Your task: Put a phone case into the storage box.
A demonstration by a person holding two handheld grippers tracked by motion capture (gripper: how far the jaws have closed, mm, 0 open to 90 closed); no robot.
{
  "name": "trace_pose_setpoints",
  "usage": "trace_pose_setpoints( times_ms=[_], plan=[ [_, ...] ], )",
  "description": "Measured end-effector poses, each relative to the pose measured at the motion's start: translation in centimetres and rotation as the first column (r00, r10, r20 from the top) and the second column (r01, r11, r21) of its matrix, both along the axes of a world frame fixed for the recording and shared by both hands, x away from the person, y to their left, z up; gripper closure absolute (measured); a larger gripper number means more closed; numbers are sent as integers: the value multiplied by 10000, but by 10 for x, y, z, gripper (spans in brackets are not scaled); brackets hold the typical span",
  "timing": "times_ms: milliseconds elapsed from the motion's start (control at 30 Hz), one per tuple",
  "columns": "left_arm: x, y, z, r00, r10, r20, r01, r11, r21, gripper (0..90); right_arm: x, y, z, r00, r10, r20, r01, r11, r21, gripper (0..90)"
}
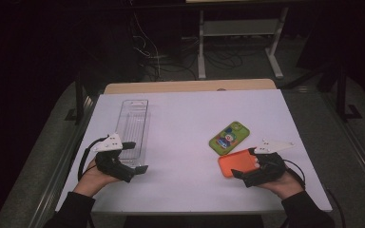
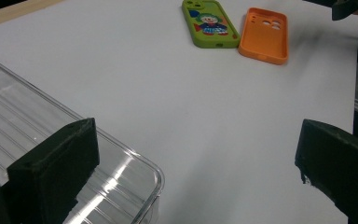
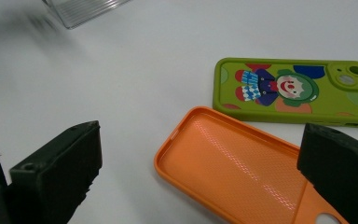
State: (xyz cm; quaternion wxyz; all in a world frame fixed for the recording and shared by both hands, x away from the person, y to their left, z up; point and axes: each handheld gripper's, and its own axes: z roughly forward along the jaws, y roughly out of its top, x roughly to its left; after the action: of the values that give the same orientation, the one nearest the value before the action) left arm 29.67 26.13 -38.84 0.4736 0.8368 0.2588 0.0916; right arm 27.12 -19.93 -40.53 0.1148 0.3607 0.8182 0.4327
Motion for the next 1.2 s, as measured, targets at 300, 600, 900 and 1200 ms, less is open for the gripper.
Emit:
trace_pose_setpoints(
  times_ms=[300,600,900,1200],
  plan=[
    [0,-1,-1,10000,18,-13,-17,9997,234,0,8,7,4,9990,-162,-409,148,9993,-352,7],
    [0,2,0,10000,86,36,-87,9996,268,0,29,22,10,9930,-153,-1174,112,9993,-355,239],
    [1,2,0,9999,146,33,-146,9997,170,0,47,36,5,9836,-48,-1803,-66,9980,-624,580],
    [1,2,0,9999,148,68,-150,9995,271,0,66,60,1,9730,285,-2292,-580,9907,-1233,873]
  ],
)
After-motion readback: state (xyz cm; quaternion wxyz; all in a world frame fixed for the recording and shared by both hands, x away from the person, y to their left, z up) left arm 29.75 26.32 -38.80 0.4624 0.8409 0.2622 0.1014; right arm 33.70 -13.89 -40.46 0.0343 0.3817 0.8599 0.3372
